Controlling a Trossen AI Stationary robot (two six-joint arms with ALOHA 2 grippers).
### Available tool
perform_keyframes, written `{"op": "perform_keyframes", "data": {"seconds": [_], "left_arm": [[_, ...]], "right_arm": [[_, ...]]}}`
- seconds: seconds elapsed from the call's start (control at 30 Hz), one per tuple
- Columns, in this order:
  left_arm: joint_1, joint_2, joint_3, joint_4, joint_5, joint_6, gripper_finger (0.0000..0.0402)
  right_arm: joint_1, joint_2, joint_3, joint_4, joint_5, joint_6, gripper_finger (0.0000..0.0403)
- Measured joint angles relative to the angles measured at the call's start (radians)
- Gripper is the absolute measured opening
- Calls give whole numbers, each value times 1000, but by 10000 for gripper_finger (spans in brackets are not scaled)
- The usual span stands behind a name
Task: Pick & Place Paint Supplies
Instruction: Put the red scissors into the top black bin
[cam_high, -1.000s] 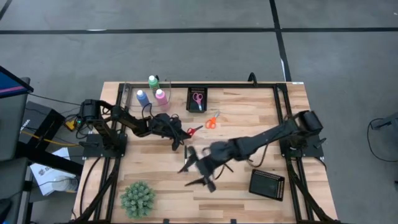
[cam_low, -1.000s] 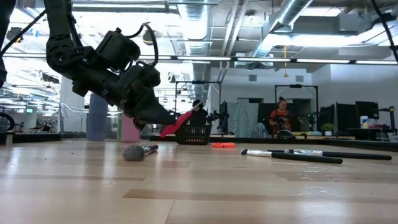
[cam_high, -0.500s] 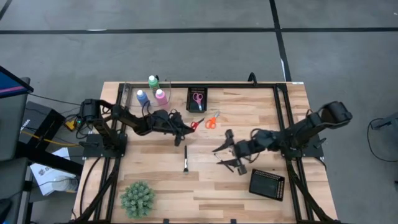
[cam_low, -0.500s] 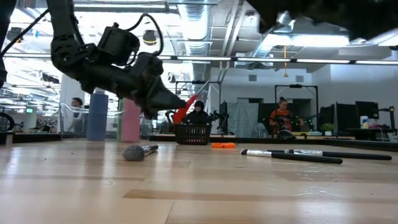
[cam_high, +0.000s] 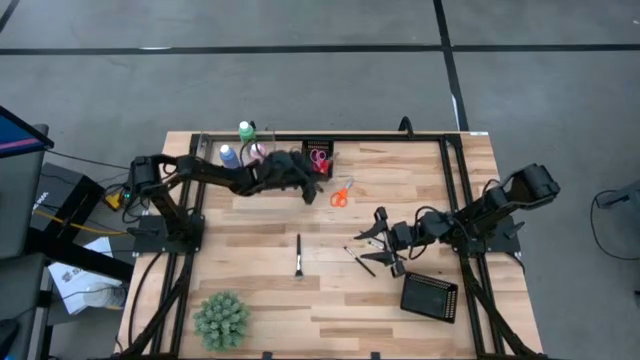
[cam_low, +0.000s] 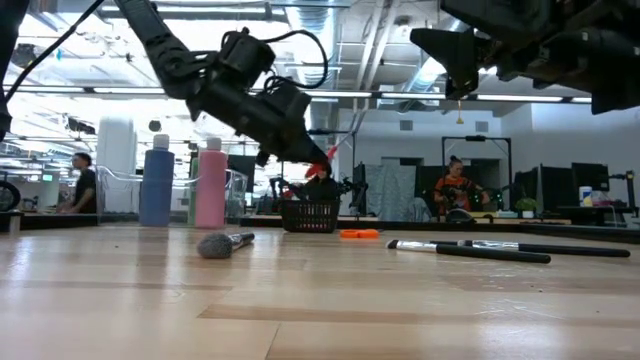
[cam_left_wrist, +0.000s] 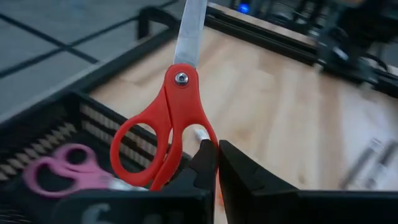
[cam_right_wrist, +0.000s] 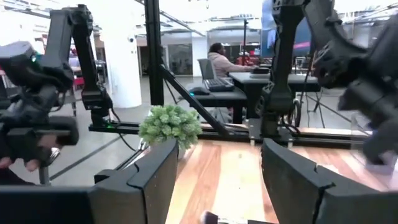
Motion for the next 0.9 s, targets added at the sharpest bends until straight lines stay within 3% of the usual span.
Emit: {"op": "perform_keyframes", "data": {"seconds": [0.33,0.63,0.9], "left_arm": [[84,37,16,-23,-57,-55,0],[83,133,18,49,-56,-90,0],[88,142,17,48,-55,-108,10]], "right_arm": [[11,73,1,103,0,4,214],[13,73,2,121,0,3,214],[13,73,2,119,0,5,214]]}}
